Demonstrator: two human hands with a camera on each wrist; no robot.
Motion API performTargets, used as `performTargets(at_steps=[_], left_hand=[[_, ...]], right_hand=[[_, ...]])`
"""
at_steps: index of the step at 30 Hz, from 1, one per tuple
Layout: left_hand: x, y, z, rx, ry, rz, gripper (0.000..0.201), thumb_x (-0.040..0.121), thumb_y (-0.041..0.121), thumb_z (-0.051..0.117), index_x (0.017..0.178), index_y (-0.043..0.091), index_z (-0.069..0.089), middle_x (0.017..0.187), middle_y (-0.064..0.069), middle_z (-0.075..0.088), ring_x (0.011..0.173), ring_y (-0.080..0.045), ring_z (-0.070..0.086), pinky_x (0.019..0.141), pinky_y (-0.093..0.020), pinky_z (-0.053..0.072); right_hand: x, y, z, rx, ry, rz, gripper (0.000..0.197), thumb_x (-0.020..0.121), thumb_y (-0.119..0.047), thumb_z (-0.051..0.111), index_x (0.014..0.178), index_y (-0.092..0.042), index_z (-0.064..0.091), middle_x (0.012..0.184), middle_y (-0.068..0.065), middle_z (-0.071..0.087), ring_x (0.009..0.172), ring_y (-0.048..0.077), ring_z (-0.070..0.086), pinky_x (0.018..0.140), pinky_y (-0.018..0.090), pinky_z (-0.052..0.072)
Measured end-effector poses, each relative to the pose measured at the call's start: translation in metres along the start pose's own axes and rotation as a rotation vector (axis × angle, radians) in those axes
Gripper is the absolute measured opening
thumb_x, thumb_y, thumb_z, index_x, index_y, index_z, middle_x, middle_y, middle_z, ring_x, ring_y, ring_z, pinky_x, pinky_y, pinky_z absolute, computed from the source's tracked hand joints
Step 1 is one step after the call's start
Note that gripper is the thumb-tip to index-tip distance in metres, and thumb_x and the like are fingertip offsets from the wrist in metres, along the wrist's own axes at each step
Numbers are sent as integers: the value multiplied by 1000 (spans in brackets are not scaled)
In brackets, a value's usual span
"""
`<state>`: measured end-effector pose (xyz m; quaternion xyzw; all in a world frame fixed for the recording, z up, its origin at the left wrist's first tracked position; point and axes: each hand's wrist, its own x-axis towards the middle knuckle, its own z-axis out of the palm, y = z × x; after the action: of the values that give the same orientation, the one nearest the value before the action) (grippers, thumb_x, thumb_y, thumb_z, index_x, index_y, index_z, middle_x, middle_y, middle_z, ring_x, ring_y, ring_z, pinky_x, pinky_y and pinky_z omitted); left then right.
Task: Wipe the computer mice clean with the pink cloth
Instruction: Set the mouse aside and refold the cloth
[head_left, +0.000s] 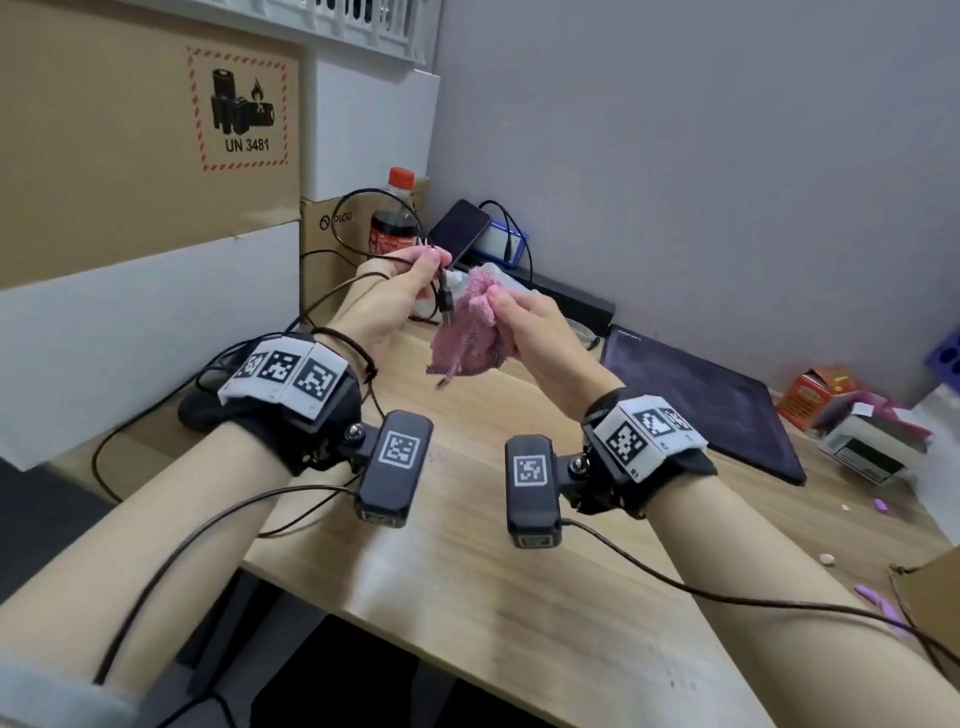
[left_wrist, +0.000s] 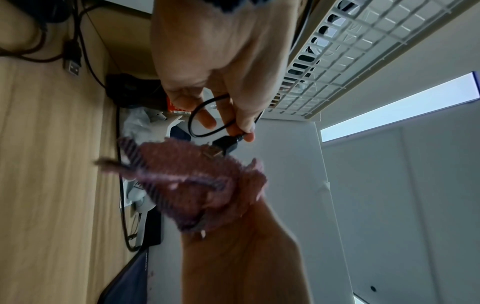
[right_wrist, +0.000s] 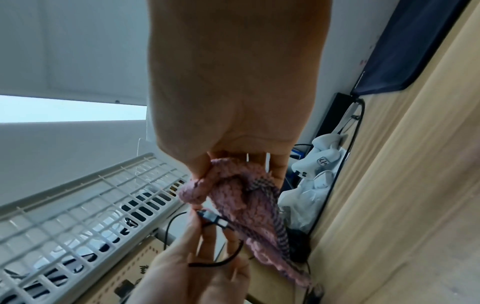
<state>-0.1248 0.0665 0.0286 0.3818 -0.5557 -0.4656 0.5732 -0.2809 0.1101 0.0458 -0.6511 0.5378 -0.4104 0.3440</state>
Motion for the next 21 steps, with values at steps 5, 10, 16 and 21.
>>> performTargets(at_steps=[5, 10, 16, 21], left_hand=[[-8, 3, 16, -123, -10, 15, 17, 100, 19, 54, 92, 20, 69, 92, 0, 71, 87, -9, 66, 86, -24, 52], [-10, 3, 20, -132, 15, 23, 18, 100, 17, 53, 92, 18, 68, 86, 2, 69, 72, 0, 65, 64, -14, 49], [-6, -14, 22, -141, 29, -41, 19, 101, 19, 52, 103, 11, 69, 76, 9, 70, 70, -1, 63, 66, -15, 47], [8, -8, 12, -195, 142, -86, 20, 102, 25, 49, 103, 17, 68, 82, 7, 67, 68, -2, 60, 54, -15, 40]], right_hand=[[5, -11, 13, 36, -23, -13, 38, 103, -25, 43, 106, 6, 65, 102, 23, 68, 95, 31, 65, 96, 54, 50], [0, -8, 19, 130, -60, 18, 43, 103, -27, 44, 104, 12, 61, 96, 30, 67, 87, 40, 66, 90, 55, 51], [-8, 2, 17, 256, -98, 56, 27, 103, -21, 45, 92, 1, 57, 76, 13, 59, 74, 29, 64, 82, 48, 56], [-20, 22, -1, 108, -158, 161, 23, 102, -21, 45, 91, -7, 61, 75, 3, 62, 62, 16, 65, 70, 34, 59]])
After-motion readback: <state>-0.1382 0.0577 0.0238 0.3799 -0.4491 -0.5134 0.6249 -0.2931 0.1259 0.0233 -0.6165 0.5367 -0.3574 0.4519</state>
